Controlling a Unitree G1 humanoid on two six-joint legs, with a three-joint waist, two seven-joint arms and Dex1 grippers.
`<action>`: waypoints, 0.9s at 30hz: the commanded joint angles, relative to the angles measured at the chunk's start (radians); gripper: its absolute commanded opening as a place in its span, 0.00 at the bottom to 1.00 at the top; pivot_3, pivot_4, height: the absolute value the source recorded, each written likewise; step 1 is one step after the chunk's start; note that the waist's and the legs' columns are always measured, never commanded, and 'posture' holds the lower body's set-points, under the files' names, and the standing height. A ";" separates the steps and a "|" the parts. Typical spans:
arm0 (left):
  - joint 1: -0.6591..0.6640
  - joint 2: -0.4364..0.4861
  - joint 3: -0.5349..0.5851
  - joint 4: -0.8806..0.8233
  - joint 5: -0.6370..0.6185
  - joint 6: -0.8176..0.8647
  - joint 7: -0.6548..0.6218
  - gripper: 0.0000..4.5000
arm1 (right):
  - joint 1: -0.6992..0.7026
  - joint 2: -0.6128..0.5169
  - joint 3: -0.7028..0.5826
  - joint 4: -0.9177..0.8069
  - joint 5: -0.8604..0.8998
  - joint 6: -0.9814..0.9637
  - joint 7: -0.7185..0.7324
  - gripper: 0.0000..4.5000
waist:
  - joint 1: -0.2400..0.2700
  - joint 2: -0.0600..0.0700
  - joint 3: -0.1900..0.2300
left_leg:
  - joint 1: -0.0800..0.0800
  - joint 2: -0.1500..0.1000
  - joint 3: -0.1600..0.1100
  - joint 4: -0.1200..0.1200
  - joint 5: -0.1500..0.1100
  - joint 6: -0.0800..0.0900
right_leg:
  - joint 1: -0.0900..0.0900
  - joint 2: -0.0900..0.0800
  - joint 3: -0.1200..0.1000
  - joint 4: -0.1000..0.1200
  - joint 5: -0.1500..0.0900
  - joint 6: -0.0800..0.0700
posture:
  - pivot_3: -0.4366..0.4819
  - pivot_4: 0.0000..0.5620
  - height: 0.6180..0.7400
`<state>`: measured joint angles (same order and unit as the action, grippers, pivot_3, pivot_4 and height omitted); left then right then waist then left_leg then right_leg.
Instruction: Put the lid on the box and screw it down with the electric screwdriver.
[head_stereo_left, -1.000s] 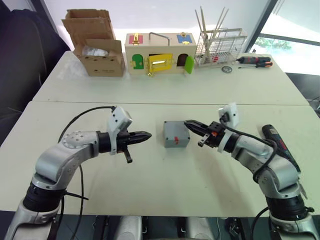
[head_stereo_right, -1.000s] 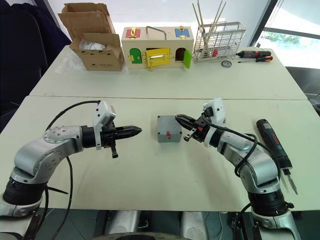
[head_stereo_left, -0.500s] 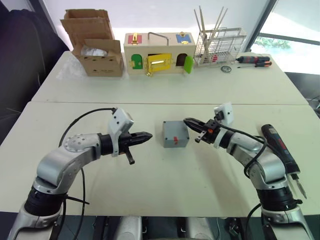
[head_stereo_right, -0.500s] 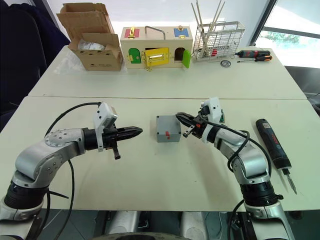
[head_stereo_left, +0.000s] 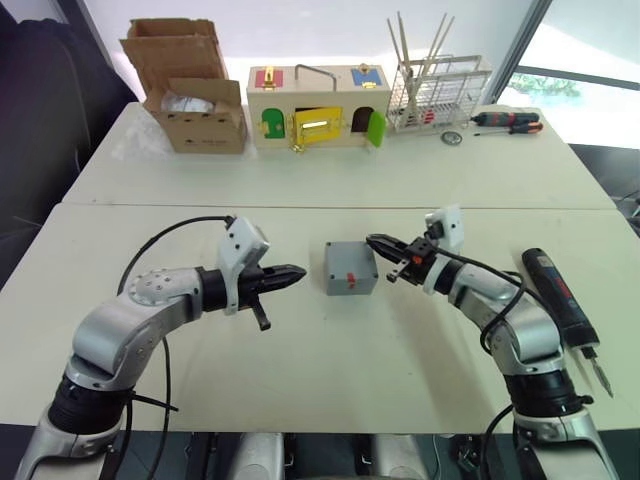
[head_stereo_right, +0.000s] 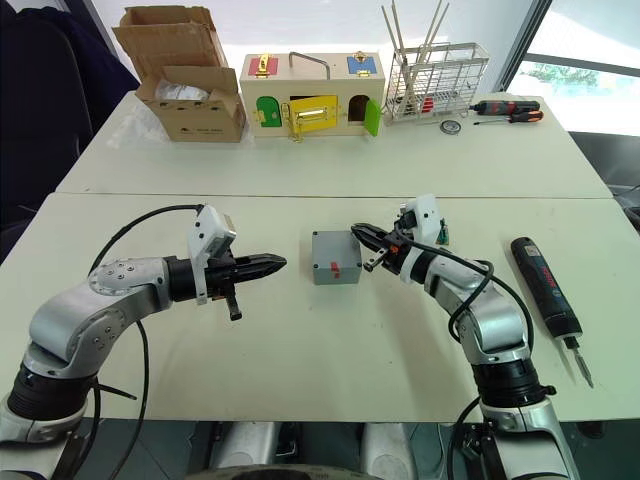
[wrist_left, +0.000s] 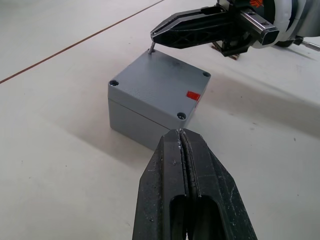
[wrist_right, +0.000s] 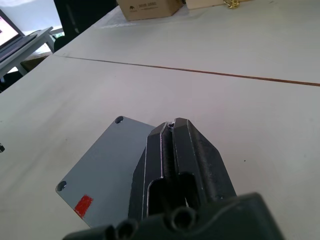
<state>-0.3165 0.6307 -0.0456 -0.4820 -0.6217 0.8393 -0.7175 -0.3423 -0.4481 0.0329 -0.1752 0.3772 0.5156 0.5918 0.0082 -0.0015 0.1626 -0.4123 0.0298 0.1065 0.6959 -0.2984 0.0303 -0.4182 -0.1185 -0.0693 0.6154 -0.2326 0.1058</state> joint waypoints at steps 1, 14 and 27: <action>0.003 0.004 0.007 -0.031 -0.004 -0.013 -0.002 0.00 | -0.010 0.010 -0.032 -0.016 0.015 0.000 -0.006 0.02 | 0.000 0.000 0.000 | 0.000 0.000 0.000 0.000 0.000 0.000 | 0.000 0.000 0.000 0.000 0.000 0.000 | 0.48 0.27 0.90; -0.004 -0.011 -0.011 -0.015 0.010 -0.031 -0.004 0.00 | 0.021 -0.001 -0.052 -0.057 0.027 0.025 -0.003 0.02 | 0.000 0.000 0.000 | 0.000 0.000 0.000 0.000 0.000 0.000 | 0.000 0.000 0.000 0.000 0.000 0.000 | 0.48 0.27 0.90; -0.001 -0.006 -0.008 -0.012 0.018 -0.036 -0.003 0.00 | -0.018 -0.010 -0.008 -0.005 -0.011 0.033 0.022 0.02 | -0.001 0.000 0.000 | 0.000 0.000 0.000 0.000 0.000 0.000 | 0.000 0.000 0.000 0.000 0.000 0.000 | 0.48 0.27 0.90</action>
<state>-0.3132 0.6206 -0.0629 -0.4778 -0.6025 0.8195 -0.7174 -0.3387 -0.4494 0.0283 -0.1676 0.3671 0.5537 0.6035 0.0076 -0.0014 0.1626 -0.4123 0.0298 0.1065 0.6957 -0.2987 0.0308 -0.4184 -0.1186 -0.0692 0.6154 -0.2327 0.1058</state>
